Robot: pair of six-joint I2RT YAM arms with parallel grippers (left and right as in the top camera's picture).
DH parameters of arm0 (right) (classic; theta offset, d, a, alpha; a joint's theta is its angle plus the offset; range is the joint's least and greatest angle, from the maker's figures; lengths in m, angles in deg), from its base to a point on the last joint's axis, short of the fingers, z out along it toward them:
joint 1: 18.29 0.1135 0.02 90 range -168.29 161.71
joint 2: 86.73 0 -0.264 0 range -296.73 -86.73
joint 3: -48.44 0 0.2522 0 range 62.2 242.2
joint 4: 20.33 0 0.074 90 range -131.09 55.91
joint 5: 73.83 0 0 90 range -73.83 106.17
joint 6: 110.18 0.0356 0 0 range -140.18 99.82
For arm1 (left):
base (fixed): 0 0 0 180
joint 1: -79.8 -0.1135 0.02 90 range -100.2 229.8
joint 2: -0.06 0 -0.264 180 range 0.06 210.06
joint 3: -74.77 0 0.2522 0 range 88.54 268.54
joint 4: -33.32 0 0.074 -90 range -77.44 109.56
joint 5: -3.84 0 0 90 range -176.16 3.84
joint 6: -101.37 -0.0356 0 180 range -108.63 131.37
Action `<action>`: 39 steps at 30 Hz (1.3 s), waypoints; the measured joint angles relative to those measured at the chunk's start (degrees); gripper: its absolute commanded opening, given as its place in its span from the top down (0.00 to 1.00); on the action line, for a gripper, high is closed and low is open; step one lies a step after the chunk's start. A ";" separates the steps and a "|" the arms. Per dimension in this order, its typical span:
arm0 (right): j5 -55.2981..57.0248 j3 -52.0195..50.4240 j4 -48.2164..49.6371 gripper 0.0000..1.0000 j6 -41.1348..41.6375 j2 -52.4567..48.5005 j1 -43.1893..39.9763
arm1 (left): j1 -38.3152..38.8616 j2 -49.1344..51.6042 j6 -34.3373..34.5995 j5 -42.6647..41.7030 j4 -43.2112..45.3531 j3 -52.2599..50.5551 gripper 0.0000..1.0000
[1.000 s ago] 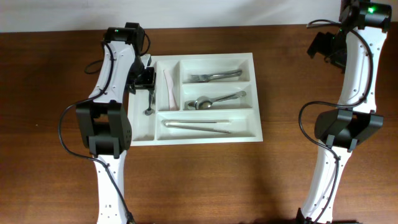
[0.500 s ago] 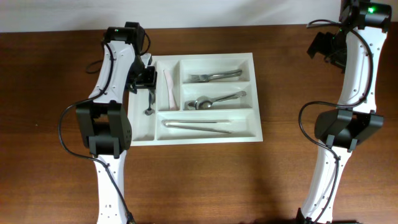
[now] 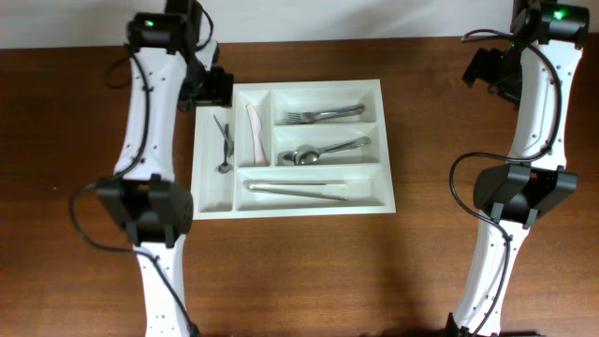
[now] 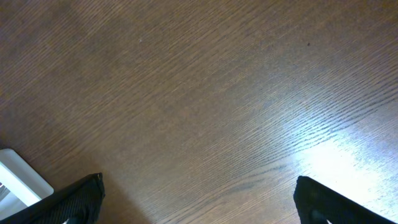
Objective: Pack container
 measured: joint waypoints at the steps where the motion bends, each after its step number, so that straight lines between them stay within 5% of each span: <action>1: 0.00 0.00 0.00 0.01 -0.02 0.00 0.00 | -0.04 -1.42 0.11 0.48 -0.11 0.17 0.14; 5: 0.00 0.00 0.00 0.01 0.00 0.00 0.00 | -0.81 -6.99 1.86 3.19 -1.03 0.42 0.13; 9: 0.00 0.00 0.00 0.01 -0.02 0.00 0.00 | -3.32 -9.92 3.26 5.09 -1.29 1.05 0.01; 39: 0.00 0.00 0.00 0.01 0.02 0.00 0.00 | -5.75 -10.32 4.02 6.71 -1.31 1.09 0.01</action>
